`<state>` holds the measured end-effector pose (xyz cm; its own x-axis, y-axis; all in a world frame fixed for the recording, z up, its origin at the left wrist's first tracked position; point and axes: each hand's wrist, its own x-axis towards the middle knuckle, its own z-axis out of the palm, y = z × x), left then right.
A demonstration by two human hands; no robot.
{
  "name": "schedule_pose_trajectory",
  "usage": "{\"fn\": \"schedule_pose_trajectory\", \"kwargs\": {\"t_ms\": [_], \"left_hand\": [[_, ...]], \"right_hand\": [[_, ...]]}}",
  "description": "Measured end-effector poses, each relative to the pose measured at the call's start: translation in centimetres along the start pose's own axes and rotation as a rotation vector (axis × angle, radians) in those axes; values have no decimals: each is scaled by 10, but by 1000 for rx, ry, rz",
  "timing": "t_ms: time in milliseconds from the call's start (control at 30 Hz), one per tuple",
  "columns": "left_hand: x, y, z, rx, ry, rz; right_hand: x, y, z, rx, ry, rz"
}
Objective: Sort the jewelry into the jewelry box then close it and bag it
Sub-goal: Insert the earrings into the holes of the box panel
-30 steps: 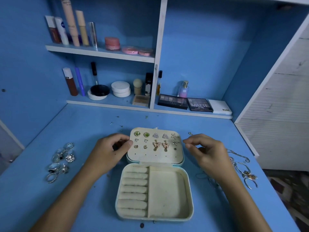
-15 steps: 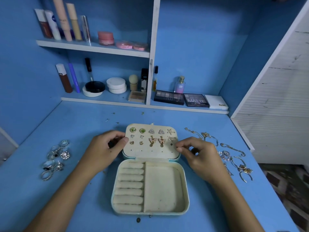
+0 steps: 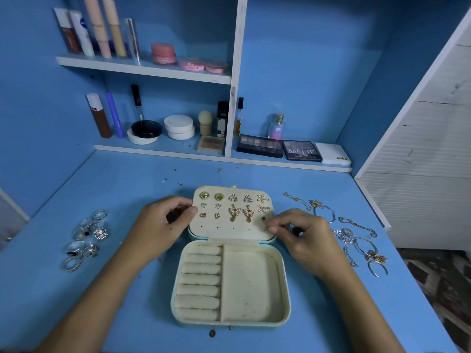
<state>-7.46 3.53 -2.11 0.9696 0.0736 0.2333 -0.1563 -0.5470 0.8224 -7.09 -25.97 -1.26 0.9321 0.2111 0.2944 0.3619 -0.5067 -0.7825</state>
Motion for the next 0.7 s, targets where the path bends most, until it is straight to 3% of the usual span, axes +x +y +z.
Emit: {"fn": "schedule_pose_trajectory", "kwargs": {"t_ms": [367,500,700], "left_hand": [[0,0,0,12,0,2],[-1,0,0,11,1,13],[-1,1,-1,-26,6,59]], "right_hand": [[1,6,2,5,-42,-27],[0,1,3,45,41,-42],[1,2,0,-8,65,72]]}}
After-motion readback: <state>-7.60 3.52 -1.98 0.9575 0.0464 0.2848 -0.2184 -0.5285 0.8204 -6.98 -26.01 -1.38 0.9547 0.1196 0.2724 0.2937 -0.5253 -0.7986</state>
